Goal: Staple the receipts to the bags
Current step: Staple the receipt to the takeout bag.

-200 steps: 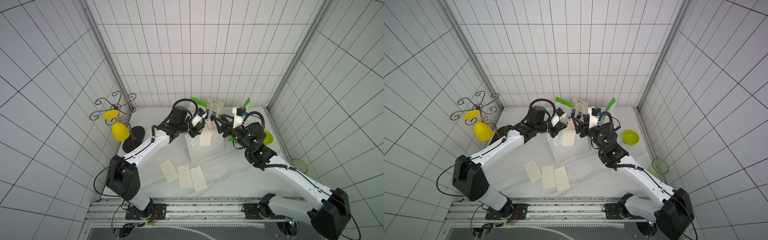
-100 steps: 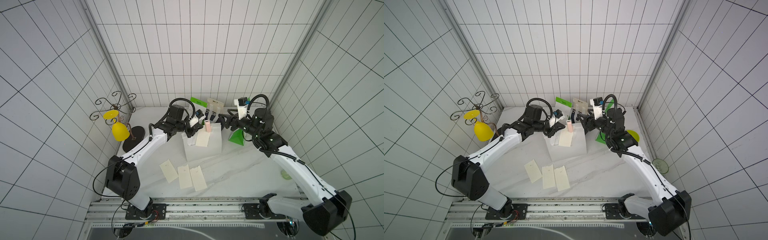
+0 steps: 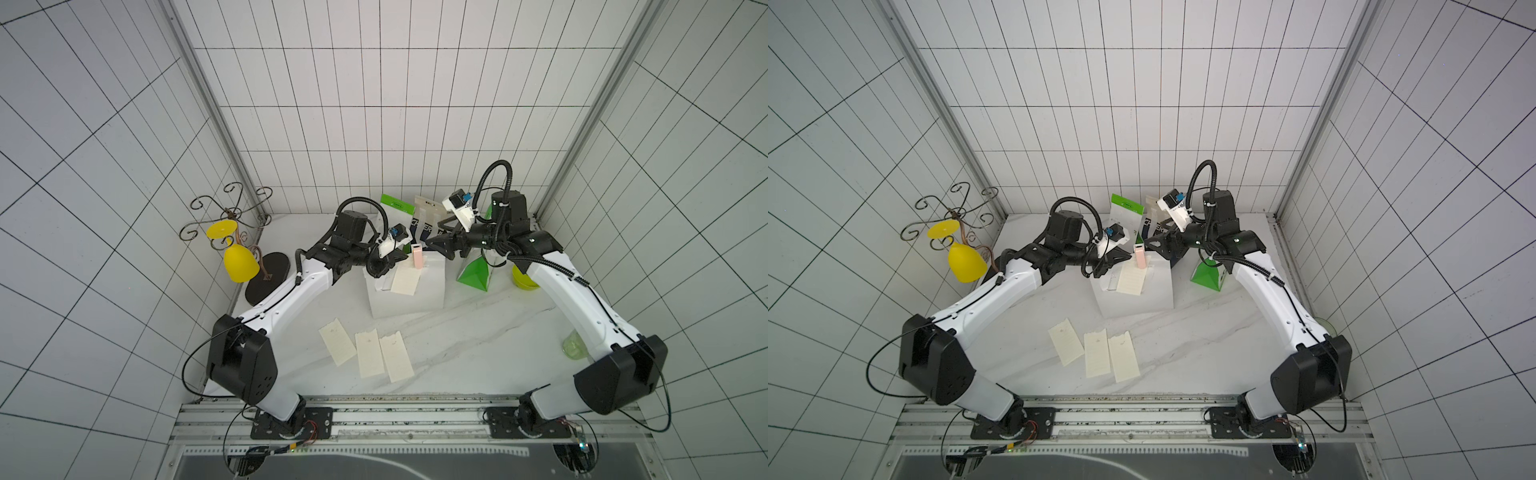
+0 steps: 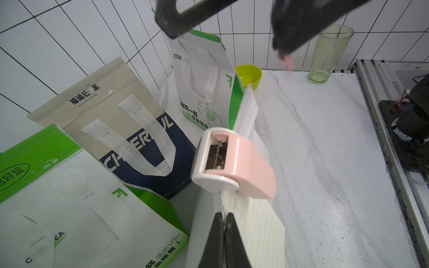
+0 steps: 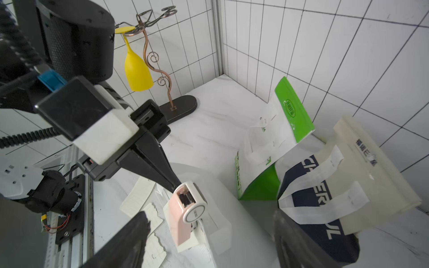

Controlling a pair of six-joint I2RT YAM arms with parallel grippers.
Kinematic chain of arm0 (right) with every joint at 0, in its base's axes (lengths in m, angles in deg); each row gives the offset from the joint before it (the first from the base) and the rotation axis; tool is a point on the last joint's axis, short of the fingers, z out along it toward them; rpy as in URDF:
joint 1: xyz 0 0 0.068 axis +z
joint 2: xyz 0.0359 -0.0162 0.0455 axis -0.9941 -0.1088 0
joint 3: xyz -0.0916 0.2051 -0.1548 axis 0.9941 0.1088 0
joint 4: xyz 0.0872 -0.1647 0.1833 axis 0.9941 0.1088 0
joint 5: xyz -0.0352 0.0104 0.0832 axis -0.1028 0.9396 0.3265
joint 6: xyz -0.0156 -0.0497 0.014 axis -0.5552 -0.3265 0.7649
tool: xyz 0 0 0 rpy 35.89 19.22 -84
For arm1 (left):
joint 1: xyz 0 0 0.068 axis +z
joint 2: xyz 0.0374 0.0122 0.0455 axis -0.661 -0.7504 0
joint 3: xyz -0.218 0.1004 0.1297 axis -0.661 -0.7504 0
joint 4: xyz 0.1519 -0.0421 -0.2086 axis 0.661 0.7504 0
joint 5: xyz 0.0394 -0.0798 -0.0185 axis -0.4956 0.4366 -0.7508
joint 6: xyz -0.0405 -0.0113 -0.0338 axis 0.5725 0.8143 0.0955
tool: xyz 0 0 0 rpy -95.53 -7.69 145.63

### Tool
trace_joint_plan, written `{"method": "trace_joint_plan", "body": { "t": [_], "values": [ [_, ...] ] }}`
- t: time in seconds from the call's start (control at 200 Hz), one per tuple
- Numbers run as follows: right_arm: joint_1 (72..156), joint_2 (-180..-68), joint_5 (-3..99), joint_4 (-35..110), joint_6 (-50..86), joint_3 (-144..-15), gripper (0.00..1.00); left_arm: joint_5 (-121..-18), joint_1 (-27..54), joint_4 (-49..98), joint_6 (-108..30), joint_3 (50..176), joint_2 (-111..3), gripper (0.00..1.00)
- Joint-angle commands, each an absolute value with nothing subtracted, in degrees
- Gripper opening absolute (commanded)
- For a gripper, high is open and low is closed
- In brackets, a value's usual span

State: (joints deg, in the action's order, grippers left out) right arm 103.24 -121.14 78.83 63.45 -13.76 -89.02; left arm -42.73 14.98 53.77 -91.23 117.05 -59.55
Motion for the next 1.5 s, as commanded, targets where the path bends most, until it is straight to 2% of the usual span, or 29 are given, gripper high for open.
{"method": "trace_joint_plan", "body": {
  "t": [0.0,0.155,0.365,0.76,1.079,1.494],
  "values": [
    [102.99,-122.10,83.65,71.80,-23.81,-97.32,0.84,-40.25,15.27,52.24,-93.22,116.18,-57.43,0.00],
    [103.41,-125.80,86.67,77.70,-29.16,-100.60,0.85,-40.03,15.30,52.04,-92.92,115.83,-57.23,0.00],
    [106.38,-129.77,82.36,79.50,-31.64,-101.95,0.86,-39.86,15.31,51.54,-92.94,114.96,-56.80,0.00],
    [107.99,-135.10,82.54,83.58,-37.24,-105.10,0.86,-39.23,15.27,50.37,-92.66,114.07,-56.27,0.00],
    [108.16,-137.34,84.47,83.71,-38.56,-104.78,0.77,-37.71,15.23,49.42,-92.12,113.61,-56.27,0.00],
    [108.62,-138.88,84.13,85.26,-38.83,-108.43,0.81,-36.92,15.36,50.59,-92.94,114.10,-56.88,0.00]
  ]
}}
